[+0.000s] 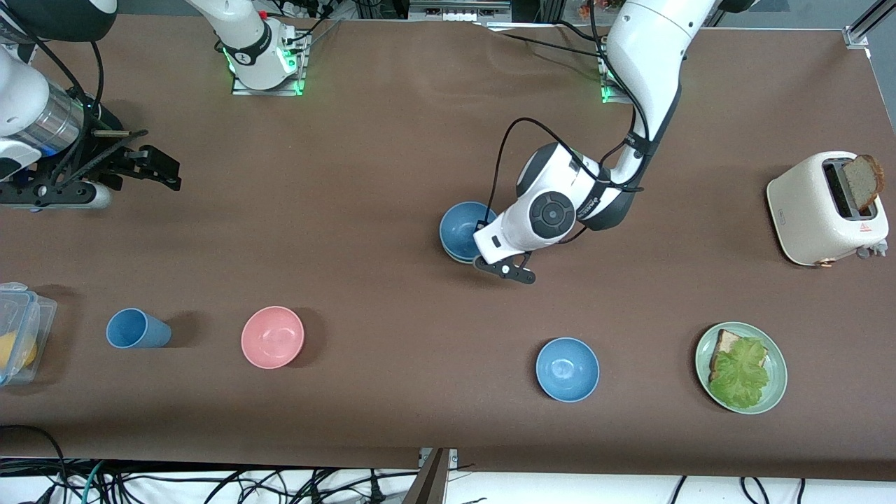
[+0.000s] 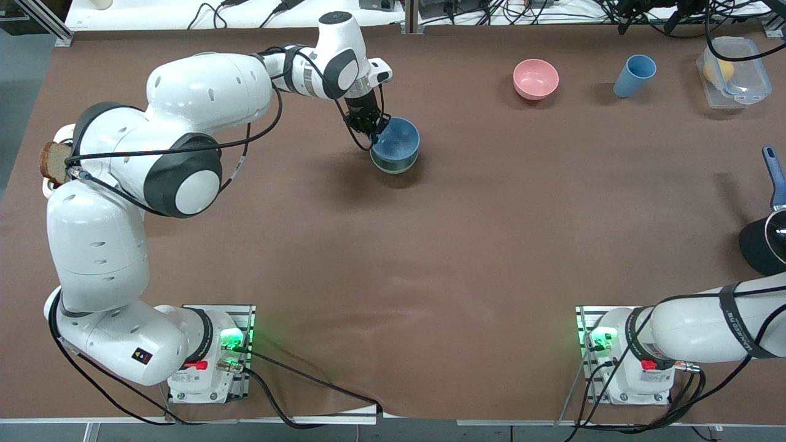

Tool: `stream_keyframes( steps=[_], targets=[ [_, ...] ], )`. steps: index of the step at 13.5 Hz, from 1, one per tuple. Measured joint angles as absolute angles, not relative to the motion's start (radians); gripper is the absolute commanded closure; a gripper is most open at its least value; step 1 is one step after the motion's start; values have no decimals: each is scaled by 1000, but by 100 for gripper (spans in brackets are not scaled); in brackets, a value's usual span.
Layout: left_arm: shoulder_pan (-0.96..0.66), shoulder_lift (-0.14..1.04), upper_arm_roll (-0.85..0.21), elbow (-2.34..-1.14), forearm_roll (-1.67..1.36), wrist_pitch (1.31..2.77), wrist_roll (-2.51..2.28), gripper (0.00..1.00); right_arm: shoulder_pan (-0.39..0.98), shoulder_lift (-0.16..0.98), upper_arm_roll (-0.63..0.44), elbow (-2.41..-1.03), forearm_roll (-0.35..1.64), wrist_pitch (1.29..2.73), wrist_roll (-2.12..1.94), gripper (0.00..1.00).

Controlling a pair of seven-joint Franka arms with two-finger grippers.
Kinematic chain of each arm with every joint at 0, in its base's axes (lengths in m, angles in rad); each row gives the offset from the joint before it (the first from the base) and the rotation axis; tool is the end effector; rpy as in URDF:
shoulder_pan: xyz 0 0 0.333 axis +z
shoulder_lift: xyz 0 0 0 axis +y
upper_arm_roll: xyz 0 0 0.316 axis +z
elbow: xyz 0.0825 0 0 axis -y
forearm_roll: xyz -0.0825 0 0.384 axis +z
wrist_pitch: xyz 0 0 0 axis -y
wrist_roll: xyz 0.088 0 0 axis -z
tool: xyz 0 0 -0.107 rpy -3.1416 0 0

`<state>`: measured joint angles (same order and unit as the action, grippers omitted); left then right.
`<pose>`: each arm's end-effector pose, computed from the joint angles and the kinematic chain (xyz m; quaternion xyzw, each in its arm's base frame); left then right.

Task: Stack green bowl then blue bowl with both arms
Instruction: 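Carry the blue bowl with the left gripper onto the green bowl, then open the left gripper and retract it from the stacked bowls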

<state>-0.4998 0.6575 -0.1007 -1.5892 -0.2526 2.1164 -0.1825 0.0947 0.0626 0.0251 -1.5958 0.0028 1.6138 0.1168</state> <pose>0.5631 -0.3889 0.2430 0.9808 -0.1258 -0.1106 0.0997 0.5709 0.0686 0.5810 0.9997 0.0014 -0.0224 0.0005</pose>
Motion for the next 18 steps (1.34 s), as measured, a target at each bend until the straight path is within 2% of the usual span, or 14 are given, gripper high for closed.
stream_keyframes(
  steps=[1, 2, 7, 9, 18],
  targets=[
    [-503, 659, -101, -1589, -253, 2116, -183, 26, 95, 63, 25, -1596, 3, 1614, 117, 1],
    [-504, 661, -100, -1589, -253, 2116, -184, 0, 95, 63, 25, -1596, 3, 1614, 117, 1],
    [-501, 661, -93, -1583, -253, 2104, -184, 0, 95, 63, 25, -1596, 3, 1614, 117, 1],
    [-494, 640, -78, -1565, -253, 2038, -184, 0, 95, 63, 25, -1596, 3, 1614, 117, 1],
    [-201, 321, -33, -1535, -134, 1675, -170, 0, 94, 64, 25, -1595, 3, 1633, 117, 1]
  ],
)
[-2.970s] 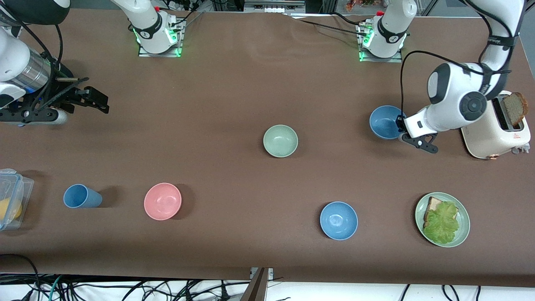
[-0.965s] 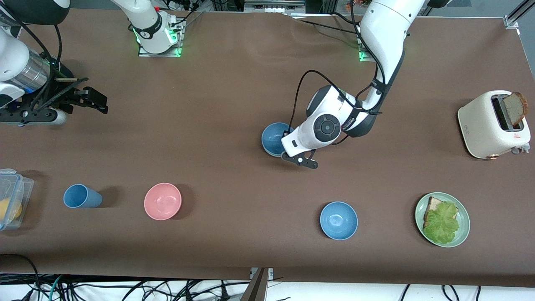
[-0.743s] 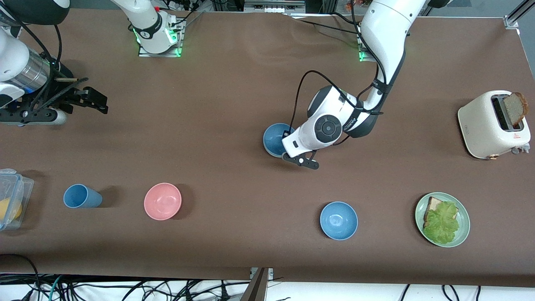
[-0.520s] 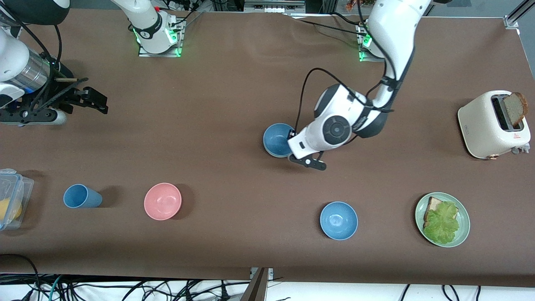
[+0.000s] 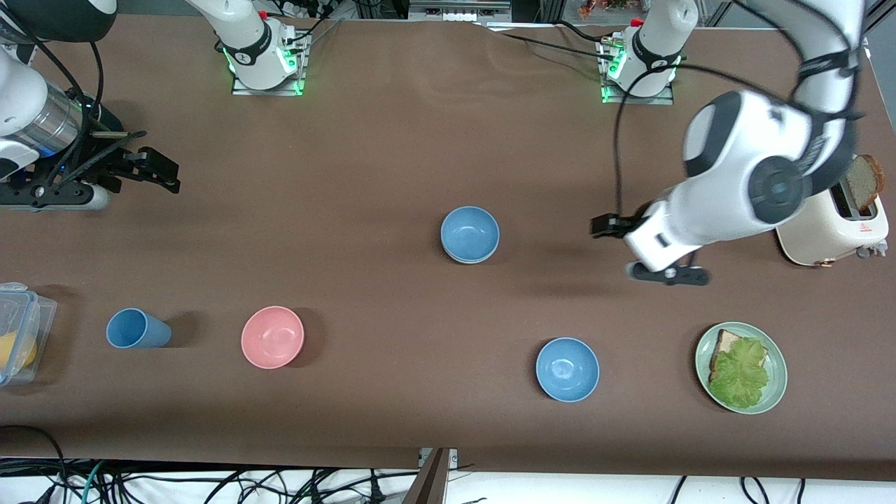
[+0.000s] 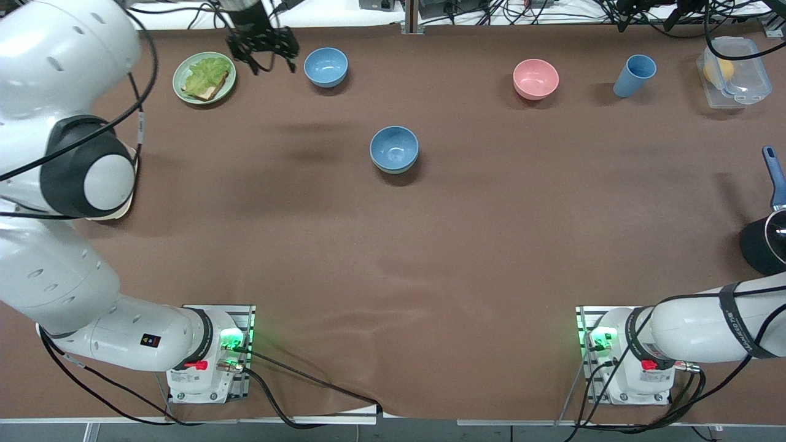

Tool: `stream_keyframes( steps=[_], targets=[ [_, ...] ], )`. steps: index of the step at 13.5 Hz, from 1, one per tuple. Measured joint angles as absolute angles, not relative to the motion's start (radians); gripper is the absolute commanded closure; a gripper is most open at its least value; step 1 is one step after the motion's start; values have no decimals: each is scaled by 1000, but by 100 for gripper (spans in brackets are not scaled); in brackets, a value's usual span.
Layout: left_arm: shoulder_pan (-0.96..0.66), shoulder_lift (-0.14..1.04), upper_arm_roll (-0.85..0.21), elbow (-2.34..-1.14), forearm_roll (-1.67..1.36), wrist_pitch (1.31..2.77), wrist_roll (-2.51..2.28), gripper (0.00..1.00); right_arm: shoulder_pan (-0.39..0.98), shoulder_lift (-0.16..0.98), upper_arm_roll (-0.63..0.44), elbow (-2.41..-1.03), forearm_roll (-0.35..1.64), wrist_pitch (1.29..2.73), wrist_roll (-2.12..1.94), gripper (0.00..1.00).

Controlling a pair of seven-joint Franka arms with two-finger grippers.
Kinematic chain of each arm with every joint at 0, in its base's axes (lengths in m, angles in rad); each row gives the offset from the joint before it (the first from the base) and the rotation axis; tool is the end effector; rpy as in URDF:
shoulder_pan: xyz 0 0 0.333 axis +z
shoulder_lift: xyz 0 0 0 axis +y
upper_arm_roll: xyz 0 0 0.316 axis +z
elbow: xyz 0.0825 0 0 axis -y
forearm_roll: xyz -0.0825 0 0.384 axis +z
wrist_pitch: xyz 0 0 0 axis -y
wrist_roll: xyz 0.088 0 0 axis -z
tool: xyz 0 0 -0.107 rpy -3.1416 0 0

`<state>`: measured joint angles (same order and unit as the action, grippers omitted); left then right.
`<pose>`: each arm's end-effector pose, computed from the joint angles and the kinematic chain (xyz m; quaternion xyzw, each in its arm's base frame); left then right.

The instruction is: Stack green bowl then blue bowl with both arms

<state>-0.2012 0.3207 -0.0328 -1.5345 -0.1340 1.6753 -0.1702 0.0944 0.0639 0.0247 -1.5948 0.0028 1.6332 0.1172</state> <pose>0.6175 -0.1581 0.4584 0.9933 -0.0184 -0.1020 0.0515 0.5734 0.0685 0.5824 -0.9999 -0.0008 0.0129 0.0007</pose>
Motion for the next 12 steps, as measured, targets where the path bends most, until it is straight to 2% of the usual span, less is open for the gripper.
stream_keyframes(
  steps=[6, 9, 12],
  targets=[
    [-102, 150, -35, -1550, -21, 1603, -90, 0, 95, 65, 25, -1594, 7, 1636, 118, 1],
    [-22, 77, -34, -1618, -20, 1596, -8, 0, 95, 65, 25, -1594, 12, 1636, 118, 1],
    [-9, 7, -38, -1707, -20, 1619, 2, 0, 95, 66, 25, -1594, 12, 1636, 117, 1]
  ],
)
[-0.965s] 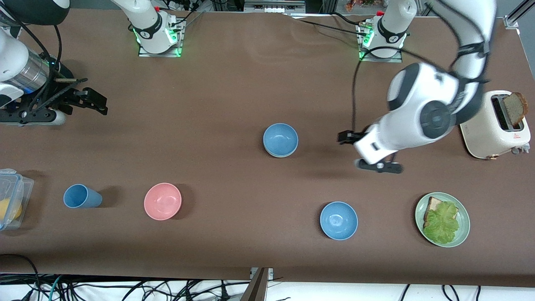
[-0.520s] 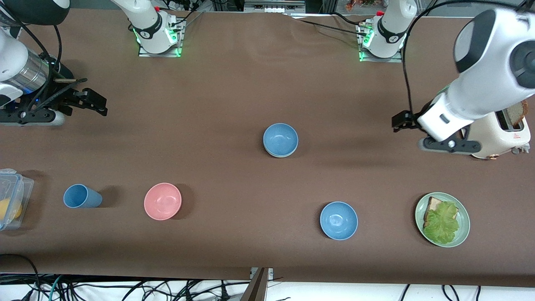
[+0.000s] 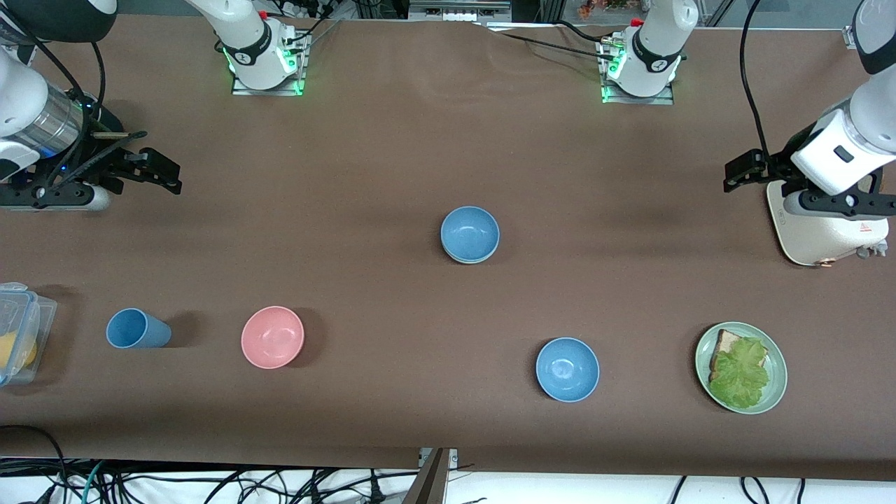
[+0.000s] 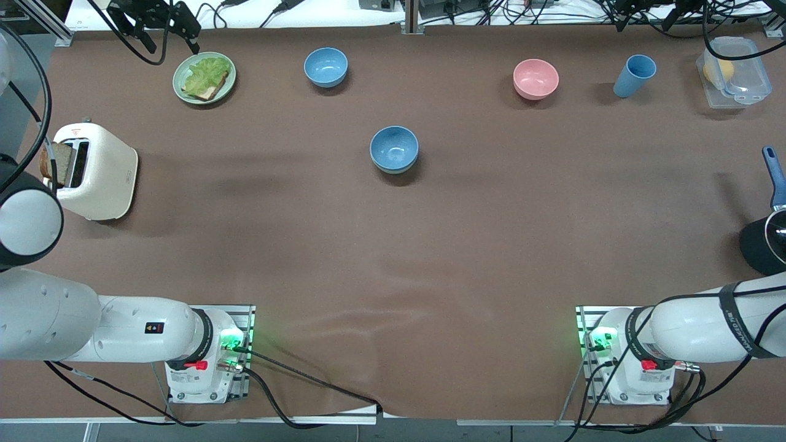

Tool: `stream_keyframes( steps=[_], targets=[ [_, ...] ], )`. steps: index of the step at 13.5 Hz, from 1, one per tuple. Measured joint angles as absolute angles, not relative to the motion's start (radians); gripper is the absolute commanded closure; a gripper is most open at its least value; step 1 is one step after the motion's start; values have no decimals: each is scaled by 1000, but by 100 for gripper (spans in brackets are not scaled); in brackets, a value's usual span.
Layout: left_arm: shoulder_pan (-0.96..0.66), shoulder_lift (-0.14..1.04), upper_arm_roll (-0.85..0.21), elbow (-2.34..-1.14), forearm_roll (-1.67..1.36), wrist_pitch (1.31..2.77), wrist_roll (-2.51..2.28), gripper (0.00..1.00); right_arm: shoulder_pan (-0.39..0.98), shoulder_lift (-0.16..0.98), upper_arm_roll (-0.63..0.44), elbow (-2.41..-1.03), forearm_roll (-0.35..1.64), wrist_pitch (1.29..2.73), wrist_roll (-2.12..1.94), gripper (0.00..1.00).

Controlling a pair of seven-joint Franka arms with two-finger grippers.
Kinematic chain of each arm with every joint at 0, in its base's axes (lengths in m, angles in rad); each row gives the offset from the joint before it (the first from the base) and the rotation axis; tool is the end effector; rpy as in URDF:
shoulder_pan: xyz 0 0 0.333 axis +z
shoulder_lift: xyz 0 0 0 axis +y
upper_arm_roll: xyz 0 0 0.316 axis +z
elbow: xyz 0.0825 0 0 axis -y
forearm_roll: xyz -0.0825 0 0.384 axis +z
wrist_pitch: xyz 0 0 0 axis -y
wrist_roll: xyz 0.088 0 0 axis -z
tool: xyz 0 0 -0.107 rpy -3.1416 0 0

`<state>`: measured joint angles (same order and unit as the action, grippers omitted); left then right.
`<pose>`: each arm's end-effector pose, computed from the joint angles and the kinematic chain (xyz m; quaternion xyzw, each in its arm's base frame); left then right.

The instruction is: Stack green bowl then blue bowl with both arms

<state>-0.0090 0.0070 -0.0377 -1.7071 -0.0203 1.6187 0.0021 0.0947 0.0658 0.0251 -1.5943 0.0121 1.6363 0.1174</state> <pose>0.5533 -0.0279 0.5604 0.9985 -0.0234 -0.0479 0.0092 0.5741 0.0699 0.5818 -0.9999 -0.0007 0.0126 0.0054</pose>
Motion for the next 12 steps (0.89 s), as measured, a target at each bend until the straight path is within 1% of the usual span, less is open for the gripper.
stream_keyframes(
  steps=[3, 5, 7, 8, 12],
  targets=[
    [9, -39, -40, -1782, -20, 1670, 2, 0, 95, 66, 25, -1594, 12, 1637, 117, 1],
    [33, -39, -59, -1787, -20, 1672, 2, 0, 95, 66, 25, -1594, 12, 1637, 116, 1],
    [86, -36, -115, -1786, -20, 1679, 2, 0, 95, 66, 25, -1594, 12, 1637, 116, 1],
    [97, -34, -127, -1786, -20, 1681, 2, 0, 95, 68, 26, -1594, 12, 1637, 116, 1],
    [104, -34, -132, -1786, -20, 1684, 2, 0, 95, 74, 26, -1581, 13, 1640, 116, 1]
  ],
)
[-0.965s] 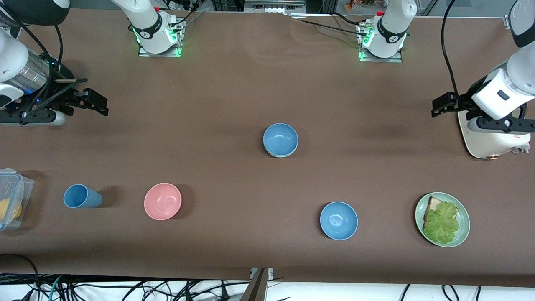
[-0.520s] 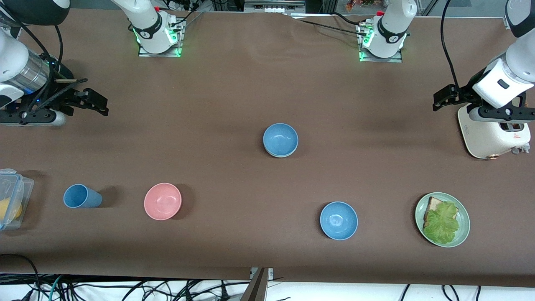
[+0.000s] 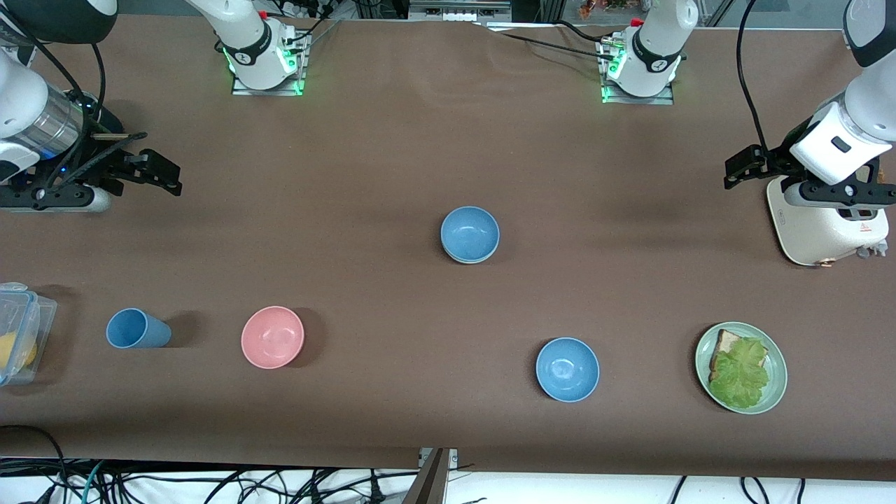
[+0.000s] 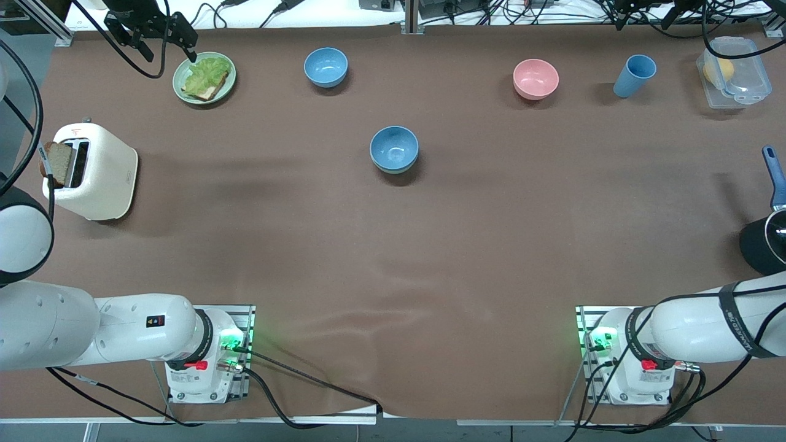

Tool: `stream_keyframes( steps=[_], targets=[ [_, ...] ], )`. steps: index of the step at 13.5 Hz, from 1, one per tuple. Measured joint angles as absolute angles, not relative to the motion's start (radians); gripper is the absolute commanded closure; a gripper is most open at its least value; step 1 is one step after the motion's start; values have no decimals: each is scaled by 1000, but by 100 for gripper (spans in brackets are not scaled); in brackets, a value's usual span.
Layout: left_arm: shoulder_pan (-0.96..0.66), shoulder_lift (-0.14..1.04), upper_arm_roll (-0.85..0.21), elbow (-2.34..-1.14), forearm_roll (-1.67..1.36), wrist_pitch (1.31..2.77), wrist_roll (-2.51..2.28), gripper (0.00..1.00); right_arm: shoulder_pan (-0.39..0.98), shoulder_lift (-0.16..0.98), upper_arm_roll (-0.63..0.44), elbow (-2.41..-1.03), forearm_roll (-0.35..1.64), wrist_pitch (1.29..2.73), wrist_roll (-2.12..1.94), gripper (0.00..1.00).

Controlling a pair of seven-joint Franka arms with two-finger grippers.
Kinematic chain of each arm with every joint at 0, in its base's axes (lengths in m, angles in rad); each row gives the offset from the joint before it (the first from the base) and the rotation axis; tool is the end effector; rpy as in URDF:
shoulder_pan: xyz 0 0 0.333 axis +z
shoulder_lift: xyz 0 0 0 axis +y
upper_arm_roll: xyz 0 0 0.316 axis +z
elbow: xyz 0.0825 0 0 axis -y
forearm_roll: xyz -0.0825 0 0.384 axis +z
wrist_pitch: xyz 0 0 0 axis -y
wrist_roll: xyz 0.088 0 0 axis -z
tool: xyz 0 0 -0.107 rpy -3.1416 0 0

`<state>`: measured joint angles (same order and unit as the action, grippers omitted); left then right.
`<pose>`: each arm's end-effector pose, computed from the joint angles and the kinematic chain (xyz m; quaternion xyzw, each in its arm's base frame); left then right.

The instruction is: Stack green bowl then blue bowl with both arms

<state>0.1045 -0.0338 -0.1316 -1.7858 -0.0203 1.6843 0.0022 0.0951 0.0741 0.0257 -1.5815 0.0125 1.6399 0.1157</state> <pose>0.5447 -0.0176 0.5507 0.9993 -0.0130 -0.0341 0.0074 0.5773 0.0708 0.5834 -0.9999 -0.0020 0.0086 0.0062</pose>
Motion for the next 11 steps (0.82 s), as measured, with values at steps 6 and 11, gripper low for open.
stream_keyframes(
  steps=[6, 11],
  targets=[
    [72, -34, -88, -1785, -20, 1685, 2, 0, 95, 80, 26, -1575, 15, 1640, 116, 1],
    [36, -34, -62, -1785, -20, 1685, 2, 0, 95, 82, 26, -1574, 15, 1640, 116, 1]
  ],
)
